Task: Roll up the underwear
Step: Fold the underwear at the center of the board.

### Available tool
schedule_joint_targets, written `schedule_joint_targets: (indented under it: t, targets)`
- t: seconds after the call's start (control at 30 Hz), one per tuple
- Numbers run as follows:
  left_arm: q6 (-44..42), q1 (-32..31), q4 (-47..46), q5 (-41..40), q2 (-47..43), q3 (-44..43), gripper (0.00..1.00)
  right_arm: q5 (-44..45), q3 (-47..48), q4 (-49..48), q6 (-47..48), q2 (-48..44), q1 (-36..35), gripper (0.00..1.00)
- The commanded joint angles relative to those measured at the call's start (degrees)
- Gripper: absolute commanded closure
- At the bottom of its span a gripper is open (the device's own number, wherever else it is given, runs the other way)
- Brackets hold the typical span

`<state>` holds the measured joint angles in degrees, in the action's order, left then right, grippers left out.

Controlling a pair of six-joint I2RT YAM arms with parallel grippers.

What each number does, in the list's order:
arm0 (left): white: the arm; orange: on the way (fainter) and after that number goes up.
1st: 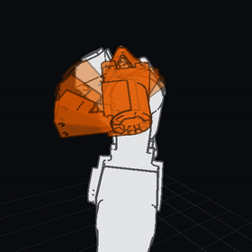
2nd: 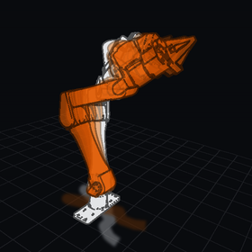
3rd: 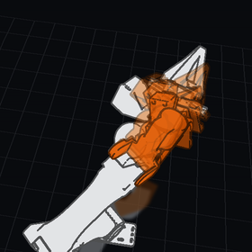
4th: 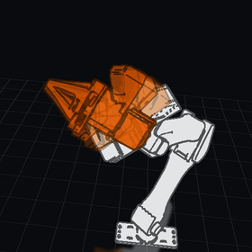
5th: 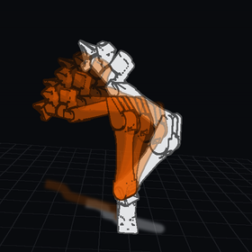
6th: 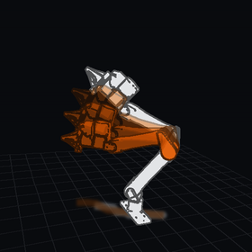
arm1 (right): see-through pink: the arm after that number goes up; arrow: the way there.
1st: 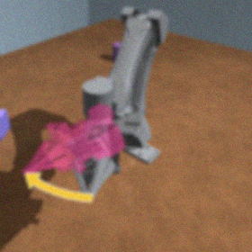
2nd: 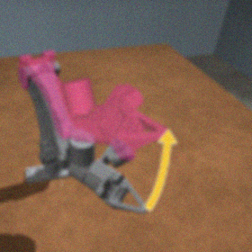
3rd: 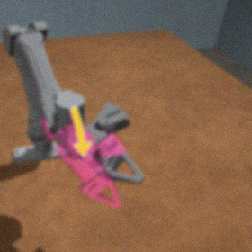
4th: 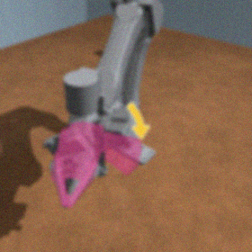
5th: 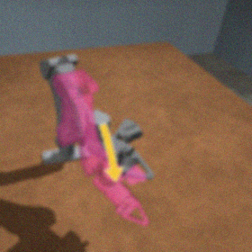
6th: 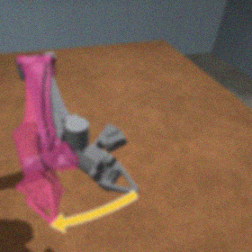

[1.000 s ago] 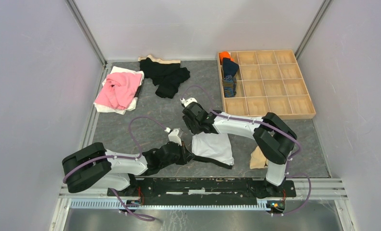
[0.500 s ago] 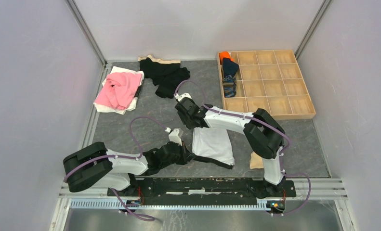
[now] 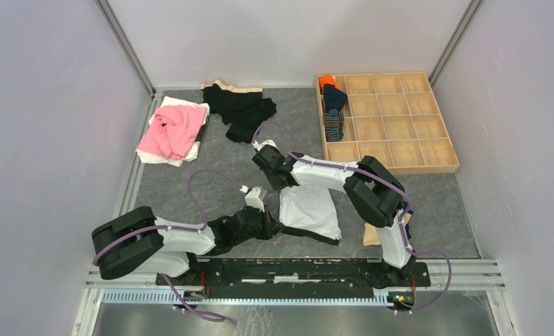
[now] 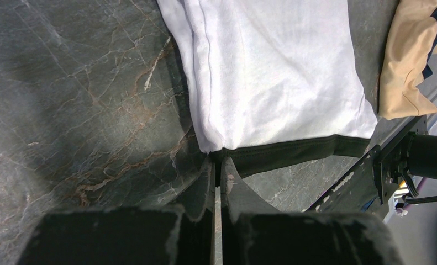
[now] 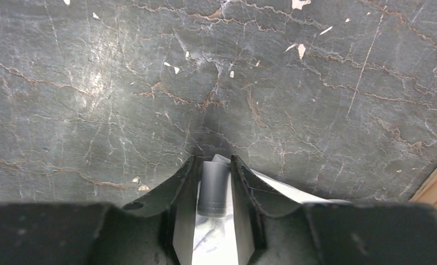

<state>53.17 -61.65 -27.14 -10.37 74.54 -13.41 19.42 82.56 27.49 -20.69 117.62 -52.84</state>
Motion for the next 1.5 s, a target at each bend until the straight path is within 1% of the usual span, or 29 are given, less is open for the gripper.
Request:
schedule_joint_targets:
  t: [0.0,0.07,0.17,0.3,0.4,0.47,0.6,0.7,0.8,0.93,1.03,1.2,1.3,1.47]
  targets:
    - [2.59,-0.4,1.23,-0.79,0.29,1.87,0.98,-0.68,0.15,-1.08,-0.19,1.77,1.58,0.7]
    - [2.81,-0.36,1.72,-0.96,-0.4,2.3,0.98,-1.73,-1.09,-2.16,-0.29,1.58,2.43,0.76]
    - [2.91,-0.43,2.84,-1.23,-1.61,2.81,0.98,-2.63,-2.6,-3.27,-0.47,1.13,3.25,0.88]
    - [2.91,-0.45,5.72,-1.8,-3.92,2.87,0.98,-3.22,-3.52,-4.81,-0.83,-0.08,3.65,1.0]
    - [2.57,-0.37,11.19,-3.49,-7.46,2.05,0.98,-4.7,-4.29,-6.6,-1.66,-1.91,4.05,1.0]
    - [1.88,-0.43,16.89,-5.71,-11.04,0.56,0.98,-6.41,-4.9,-8.4,-2.58,-3.33,4.52,1.0]
    - [-0.89,-0.4,32.68,-11.39,-18.18,-4.53,0.98,-9.88,-6.45,-13.59,-5.35,-6.48,5.79,1.0]
    - [-3.94,-0.4,41.56,-15.65,-21.0,-10.11,0.98,-12.63,-6.97,-17.96,-7.41,-8.34,6.53,1.0]
    - [-7.72,-0.4,49.01,-19.52,-20.08,-16.05,0.98,-14.78,-6.43,-21.24,-9.46,-9.37,7.01,1.0]
    - [-11.59,-0.36,58.05,-24.98,-16.2,-23.53,0.98,-19.24,-8.19,-27.01,-13.42,-10.8,8.92,1.0]
    - [-14.22,-0.4,62.09,-27.32,-12.89,-27.16,0.98,-22.52,-9.65,-30.69,-14.29,-11.34,10.31,1.0]
    - [-19.41,-0.4,62.78,-25.72,-8.88,-30.86,0.98,-23.79,-14.21,-33.72,-13.25,-13.13,12.38,1.0]
    - [-21.77,-0.36,62.88,-25.52,-7.53,-32.49,0.98,-27.41,-18.24,-37.88,-13.15,-13.92,14.19,1.0]
    - [-23.08,-0.4,66.51,-29.99,-6.34,-35.96,0.98,-30.46,-21.49,-41.39,-13.54,-13.88,16.7,1.0]
